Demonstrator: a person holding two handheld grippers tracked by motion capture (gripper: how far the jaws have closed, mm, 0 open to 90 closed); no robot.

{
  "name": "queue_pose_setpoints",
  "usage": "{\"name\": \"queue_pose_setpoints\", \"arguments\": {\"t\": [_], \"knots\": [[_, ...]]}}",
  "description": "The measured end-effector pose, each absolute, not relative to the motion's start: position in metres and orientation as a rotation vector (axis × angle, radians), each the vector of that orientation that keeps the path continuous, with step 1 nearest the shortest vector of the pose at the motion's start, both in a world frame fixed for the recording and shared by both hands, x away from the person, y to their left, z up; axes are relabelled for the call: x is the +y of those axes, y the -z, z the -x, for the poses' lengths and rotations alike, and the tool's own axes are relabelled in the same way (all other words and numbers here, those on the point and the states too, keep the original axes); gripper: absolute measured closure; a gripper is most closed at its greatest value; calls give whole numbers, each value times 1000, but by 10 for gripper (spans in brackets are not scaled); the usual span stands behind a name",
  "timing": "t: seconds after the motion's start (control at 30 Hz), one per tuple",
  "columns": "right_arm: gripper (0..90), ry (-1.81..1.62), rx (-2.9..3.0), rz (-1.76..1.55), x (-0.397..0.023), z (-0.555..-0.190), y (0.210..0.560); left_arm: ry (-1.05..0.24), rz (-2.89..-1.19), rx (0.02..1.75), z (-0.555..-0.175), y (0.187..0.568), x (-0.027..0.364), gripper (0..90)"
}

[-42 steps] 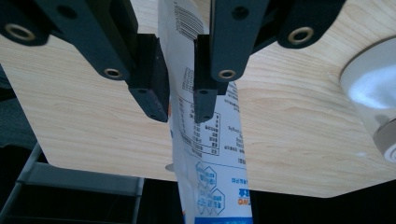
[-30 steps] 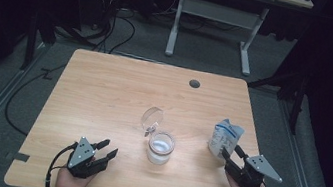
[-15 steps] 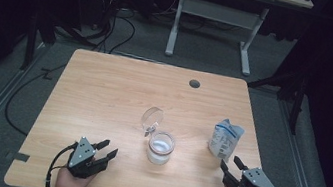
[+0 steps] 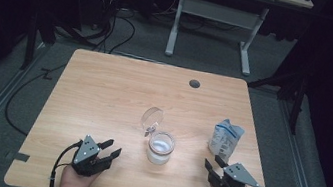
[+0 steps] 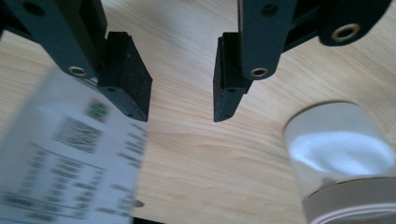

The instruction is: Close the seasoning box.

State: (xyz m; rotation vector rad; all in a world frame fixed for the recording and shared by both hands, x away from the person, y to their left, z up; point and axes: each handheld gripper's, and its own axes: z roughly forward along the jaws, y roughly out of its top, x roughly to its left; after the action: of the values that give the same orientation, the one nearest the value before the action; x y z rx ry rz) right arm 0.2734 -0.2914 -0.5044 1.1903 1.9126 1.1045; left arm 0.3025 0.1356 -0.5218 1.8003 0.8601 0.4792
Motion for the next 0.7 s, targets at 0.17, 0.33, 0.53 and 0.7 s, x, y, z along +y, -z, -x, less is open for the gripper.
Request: {"name": "queue_pose_setpoints", "arguments": {"t": [0.17,0.33,0.53,0.7], "knots": [[670,-1099,1955,-1156,-266,-281,506,-476,-1803,870,-303,520,131,579],[761,-1111,1999,-1106,-247,-293,504,-463,-1802,896,-307,518,129,629],[823,-1118,2006,-1098,-238,-312,500,-440,-1803,928,-317,516,124,736],[843,-1132,2005,-1090,-234,-316,505,-451,-1782,954,-330,512,119,816]]}}
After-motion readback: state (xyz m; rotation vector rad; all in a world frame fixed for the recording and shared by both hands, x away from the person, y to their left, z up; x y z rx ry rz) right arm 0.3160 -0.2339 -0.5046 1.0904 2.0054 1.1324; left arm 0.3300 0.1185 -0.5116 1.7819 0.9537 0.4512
